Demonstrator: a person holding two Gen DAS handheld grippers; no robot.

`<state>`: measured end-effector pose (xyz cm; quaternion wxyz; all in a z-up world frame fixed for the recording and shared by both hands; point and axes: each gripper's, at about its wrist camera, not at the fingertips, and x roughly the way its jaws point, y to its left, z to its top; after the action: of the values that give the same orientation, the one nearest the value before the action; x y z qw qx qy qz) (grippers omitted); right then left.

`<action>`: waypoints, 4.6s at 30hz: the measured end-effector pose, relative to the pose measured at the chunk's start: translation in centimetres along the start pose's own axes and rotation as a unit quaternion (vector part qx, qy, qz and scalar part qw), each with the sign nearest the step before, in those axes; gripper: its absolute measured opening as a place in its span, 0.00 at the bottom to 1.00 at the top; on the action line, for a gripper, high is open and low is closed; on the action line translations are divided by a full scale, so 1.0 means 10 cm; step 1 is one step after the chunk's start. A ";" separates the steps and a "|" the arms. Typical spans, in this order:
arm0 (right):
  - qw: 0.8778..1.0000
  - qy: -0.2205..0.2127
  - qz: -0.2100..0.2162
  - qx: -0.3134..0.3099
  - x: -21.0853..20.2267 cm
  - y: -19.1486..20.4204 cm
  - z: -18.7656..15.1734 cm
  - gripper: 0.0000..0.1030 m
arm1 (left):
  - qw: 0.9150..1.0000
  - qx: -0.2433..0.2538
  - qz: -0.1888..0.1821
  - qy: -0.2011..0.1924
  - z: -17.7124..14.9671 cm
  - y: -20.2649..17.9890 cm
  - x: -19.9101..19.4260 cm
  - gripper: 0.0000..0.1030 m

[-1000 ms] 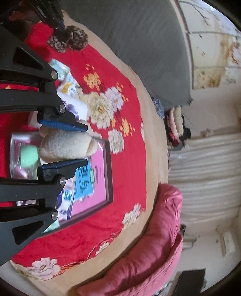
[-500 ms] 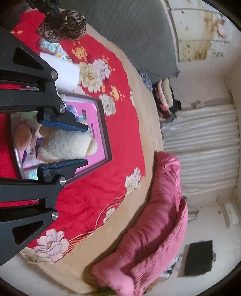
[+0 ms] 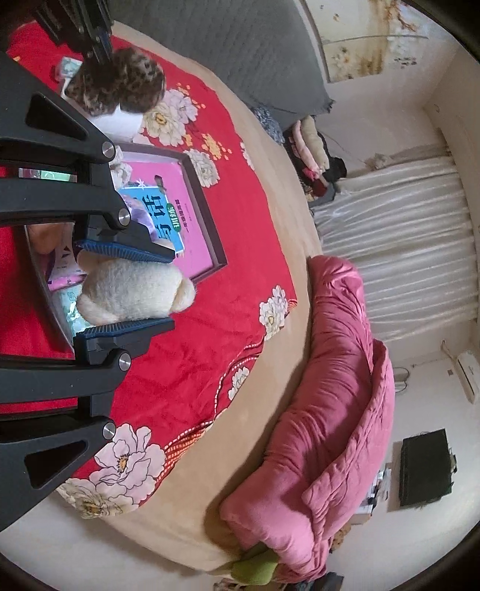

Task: Organize soft objects
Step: 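Carry the scrunchie with the left tool while the right tool carries the bear to the tray, then lower the scrunchie into the tray with the left tool while the right tool lowers the bear there, then open both tools on the items and lift them off the tray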

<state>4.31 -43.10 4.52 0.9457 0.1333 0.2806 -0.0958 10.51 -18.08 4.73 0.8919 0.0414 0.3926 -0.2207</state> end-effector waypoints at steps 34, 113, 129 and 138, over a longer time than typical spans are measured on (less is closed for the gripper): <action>0.999 0.005 0.042 0.025 0.19 -0.09 -0.10 0.30 | 0.995 0.001 0.016 0.103 0.02 -0.14 1.07 0.09; 0.994 0.069 0.033 0.075 0.52 -0.24 -0.34 0.70 | 0.993 -0.016 -0.001 0.119 0.00 -0.09 1.15 0.42; 0.994 0.065 0.033 0.086 0.51 -0.28 -0.33 0.71 | 0.996 -0.012 -0.029 0.079 0.01 -0.10 0.88 0.59; 0.995 0.061 0.026 0.073 0.49 -0.23 -0.32 0.71 | 0.997 -0.019 -0.036 0.066 0.00 -0.12 0.75 0.60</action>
<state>6.09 -44.82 -1.25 0.9168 0.2147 0.3264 -0.0830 14.48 -21.85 -0.53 0.8561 0.0244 0.4559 -0.2421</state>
